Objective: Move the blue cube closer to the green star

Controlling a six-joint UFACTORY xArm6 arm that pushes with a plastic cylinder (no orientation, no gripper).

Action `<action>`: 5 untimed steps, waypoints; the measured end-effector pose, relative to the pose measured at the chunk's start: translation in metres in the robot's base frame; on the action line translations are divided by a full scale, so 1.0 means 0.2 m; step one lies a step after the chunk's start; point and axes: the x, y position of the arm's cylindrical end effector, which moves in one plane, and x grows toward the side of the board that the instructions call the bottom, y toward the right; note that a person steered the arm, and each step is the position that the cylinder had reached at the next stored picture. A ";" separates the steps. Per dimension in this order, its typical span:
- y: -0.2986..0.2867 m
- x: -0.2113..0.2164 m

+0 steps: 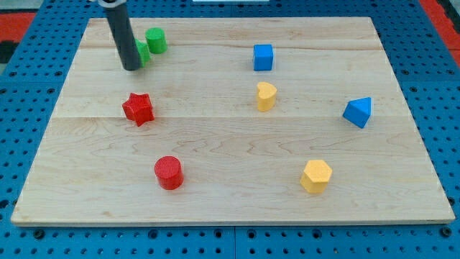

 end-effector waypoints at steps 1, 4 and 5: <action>0.01 -0.03; 0.50 0.14; 0.76 0.21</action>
